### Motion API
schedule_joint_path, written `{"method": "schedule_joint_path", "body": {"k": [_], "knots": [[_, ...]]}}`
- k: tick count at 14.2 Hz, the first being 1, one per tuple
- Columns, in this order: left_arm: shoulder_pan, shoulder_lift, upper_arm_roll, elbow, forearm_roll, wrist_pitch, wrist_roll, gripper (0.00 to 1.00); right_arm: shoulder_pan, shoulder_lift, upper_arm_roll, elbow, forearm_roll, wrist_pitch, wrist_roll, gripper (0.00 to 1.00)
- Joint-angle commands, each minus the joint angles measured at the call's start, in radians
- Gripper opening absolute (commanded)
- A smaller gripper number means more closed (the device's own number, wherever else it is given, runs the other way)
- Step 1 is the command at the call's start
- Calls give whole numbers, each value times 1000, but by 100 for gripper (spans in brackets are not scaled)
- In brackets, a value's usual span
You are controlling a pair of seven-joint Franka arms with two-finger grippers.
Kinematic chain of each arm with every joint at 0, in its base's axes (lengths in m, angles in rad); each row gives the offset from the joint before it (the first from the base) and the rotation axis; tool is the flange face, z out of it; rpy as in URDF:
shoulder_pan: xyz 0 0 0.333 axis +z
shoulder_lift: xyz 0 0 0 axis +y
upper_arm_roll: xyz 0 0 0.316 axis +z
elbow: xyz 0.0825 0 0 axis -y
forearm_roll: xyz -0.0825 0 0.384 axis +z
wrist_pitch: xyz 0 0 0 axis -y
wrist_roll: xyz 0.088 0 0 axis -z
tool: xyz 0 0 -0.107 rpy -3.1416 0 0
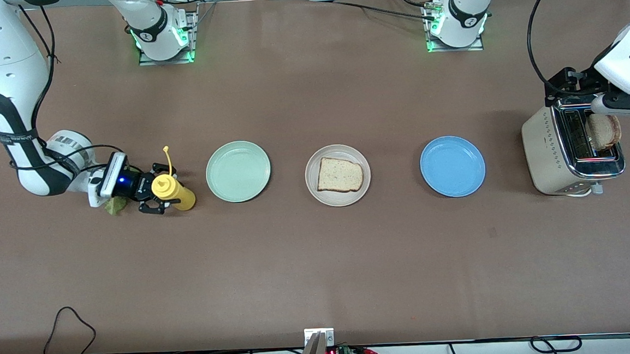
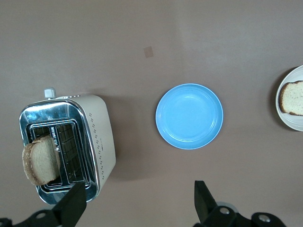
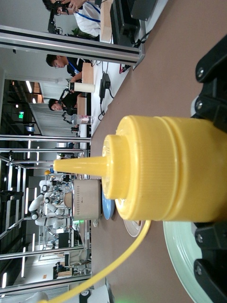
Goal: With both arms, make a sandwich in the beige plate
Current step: 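Carry the yellow bottle with the right gripper over the bread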
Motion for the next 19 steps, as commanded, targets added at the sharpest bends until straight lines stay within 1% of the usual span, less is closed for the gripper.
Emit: {"method": "schedule_joint_path", "body": {"k": [1,5,8,11,12,15,19], "knots": [[-3,-8,0,4,-13,-13,-8,100,77,-76,-4,36,21,91,142,24],[0,-8,0,4,-13,-9,-8,100,203,-126,-4,119,23,305,317,24],[0,-8,0,4,-13,-11,-8,100,307,-121,-4,207,21,433,417,24],[0,-8,0,4,-13,-11,-8,100,434,-109,-6,264,15,640,483,24],[0,-8,0,4,-13,-11,-6,100,483,-97,-9,287,9,716,495,24],[0,-8,0,4,-13,-11,-8,100,586,-52,-9,318,-25,875,509,24],[0,-8,0,4,-13,-11,-5,100,743,23,-9,349,-80,1178,507,24]]}}
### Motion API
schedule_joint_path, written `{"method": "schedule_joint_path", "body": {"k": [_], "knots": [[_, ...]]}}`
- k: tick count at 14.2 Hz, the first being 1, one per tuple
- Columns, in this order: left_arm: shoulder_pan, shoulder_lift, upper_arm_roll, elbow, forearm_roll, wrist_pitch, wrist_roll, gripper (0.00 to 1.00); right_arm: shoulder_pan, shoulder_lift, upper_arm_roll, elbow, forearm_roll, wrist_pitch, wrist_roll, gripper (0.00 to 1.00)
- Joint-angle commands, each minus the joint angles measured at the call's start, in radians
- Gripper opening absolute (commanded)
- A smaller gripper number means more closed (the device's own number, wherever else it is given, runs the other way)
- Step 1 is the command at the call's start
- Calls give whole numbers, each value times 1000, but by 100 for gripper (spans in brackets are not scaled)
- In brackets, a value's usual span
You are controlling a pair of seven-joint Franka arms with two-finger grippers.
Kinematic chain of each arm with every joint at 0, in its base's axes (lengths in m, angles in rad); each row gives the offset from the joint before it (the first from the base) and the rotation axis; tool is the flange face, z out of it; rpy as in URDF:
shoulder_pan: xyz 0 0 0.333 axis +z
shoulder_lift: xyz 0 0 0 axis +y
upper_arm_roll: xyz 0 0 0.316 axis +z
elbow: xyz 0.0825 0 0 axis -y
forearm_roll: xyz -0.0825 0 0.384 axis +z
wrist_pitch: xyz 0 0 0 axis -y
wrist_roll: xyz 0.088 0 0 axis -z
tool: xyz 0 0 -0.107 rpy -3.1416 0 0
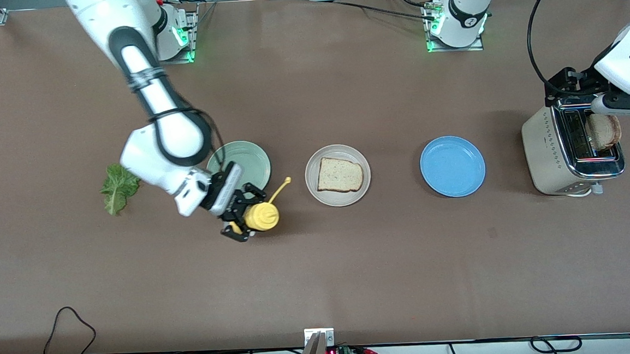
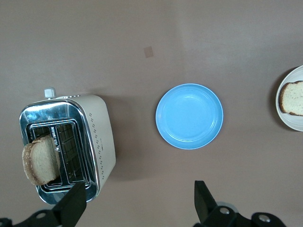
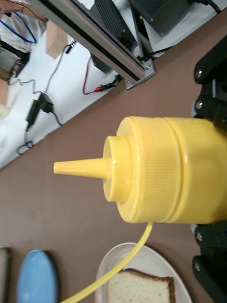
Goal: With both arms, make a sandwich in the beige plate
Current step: 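Carry the yellow bottle with the right gripper over the bread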
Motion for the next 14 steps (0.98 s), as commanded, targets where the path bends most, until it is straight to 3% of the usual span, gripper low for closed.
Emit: {"method": "schedule_joint_path", "body": {"k": [1,5,7,12,14], "knots": [[0,-8,0,4,-13,-11,-5,100,93,70,-14,70,-57,168,22,24],[0,-8,0,5,-13,-9,-5,100,197,96,-14,80,-198,383,22,24],[0,-8,0,4,-13,-9,-4,100,256,120,-15,80,-223,487,21,24],[0,-7,0,4,-13,-9,-4,100,331,188,-20,76,-346,669,3,24],[0,-8,0,4,-13,-9,-4,100,348,200,-34,75,-355,686,-40,24]]}}
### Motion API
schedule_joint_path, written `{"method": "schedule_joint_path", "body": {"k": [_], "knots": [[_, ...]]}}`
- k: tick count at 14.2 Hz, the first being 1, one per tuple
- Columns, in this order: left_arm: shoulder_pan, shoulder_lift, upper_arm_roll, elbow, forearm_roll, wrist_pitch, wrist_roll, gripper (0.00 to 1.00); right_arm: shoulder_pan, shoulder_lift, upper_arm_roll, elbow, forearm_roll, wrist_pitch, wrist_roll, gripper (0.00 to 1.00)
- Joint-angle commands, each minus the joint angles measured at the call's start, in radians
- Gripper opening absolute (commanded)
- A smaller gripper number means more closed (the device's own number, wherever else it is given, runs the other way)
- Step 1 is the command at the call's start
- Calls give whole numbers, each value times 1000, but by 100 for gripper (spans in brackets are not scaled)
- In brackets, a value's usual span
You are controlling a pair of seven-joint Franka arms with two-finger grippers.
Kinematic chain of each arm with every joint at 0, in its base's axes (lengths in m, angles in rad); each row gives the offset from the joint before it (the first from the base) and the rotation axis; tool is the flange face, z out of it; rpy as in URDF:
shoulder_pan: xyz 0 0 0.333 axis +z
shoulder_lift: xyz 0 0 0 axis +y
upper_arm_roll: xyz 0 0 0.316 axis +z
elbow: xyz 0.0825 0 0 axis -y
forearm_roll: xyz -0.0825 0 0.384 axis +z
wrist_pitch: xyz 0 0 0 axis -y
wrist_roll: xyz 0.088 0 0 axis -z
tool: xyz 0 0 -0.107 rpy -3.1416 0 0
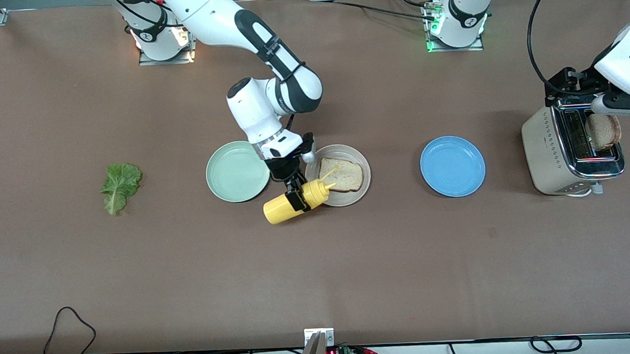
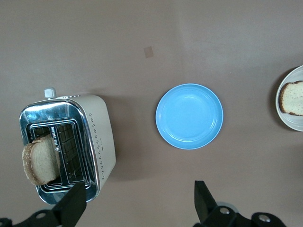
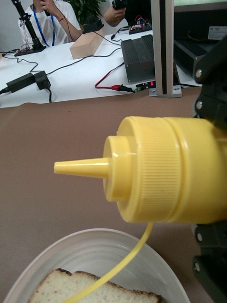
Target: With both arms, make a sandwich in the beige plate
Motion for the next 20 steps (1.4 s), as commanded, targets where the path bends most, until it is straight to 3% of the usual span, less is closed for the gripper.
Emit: {"method": "schedule_joint_path", "body": {"k": [1,5,7,20], "knots": [[0,-7,0,4,-13,-9,-5,100,41,16,-45,23,-18,54,-74,24],[-2,-8,0,4,-13,-9,-5,100,222,48,-237,8,-17,83,-94,24],[-2,-7,0,4,-13,-9,-5,100,261,68,-281,7,-18,85,-109,24],[0,-8,0,4,-13,-9,4,100,285,114,-305,-13,-17,91,-327,24]]}}
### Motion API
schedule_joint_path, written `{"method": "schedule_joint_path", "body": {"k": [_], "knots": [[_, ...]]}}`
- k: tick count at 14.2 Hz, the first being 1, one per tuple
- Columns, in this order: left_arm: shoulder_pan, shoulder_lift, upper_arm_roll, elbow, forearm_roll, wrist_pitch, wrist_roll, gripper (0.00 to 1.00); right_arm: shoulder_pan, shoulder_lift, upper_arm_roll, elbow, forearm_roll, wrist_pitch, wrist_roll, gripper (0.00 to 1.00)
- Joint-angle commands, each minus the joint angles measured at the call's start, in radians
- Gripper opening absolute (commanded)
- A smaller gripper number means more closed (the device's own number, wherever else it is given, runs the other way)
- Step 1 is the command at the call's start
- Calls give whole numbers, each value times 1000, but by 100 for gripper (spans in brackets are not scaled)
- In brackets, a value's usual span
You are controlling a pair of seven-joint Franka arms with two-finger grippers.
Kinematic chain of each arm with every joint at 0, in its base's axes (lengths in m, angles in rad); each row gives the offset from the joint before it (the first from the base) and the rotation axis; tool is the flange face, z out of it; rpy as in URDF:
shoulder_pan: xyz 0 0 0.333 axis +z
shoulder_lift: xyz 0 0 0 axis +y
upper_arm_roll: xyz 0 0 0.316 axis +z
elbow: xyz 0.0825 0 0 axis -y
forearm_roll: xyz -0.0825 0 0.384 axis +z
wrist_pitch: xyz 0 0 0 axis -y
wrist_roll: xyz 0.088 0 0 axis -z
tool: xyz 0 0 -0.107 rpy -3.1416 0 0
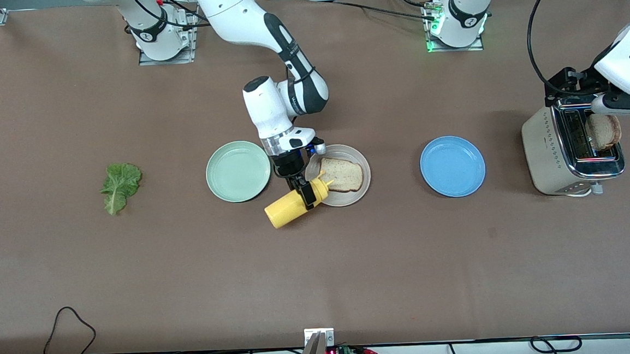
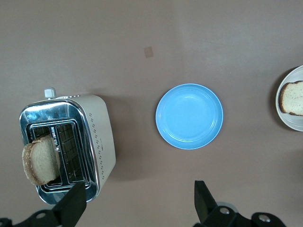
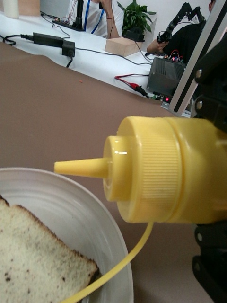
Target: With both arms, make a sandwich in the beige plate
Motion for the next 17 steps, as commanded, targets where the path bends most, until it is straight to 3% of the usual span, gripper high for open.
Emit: {"method": "schedule_joint_path", "body": {"k": [1,6,13,17], "knots": [[0,-8,0,4,-13,-9,4,100,15,11,2,-4,17,97,-130,24],[5,-7,0,4,-13,-9,4,100,21,16,2,-2,27,95,-130,24],[5,-7,0,4,-13,-11,4,100,4,-41,2,48,236,51,-127,25],[6,-7,0,4,-13,-11,4,100,-75,-140,2,48,296,-99,-120,25]]}}
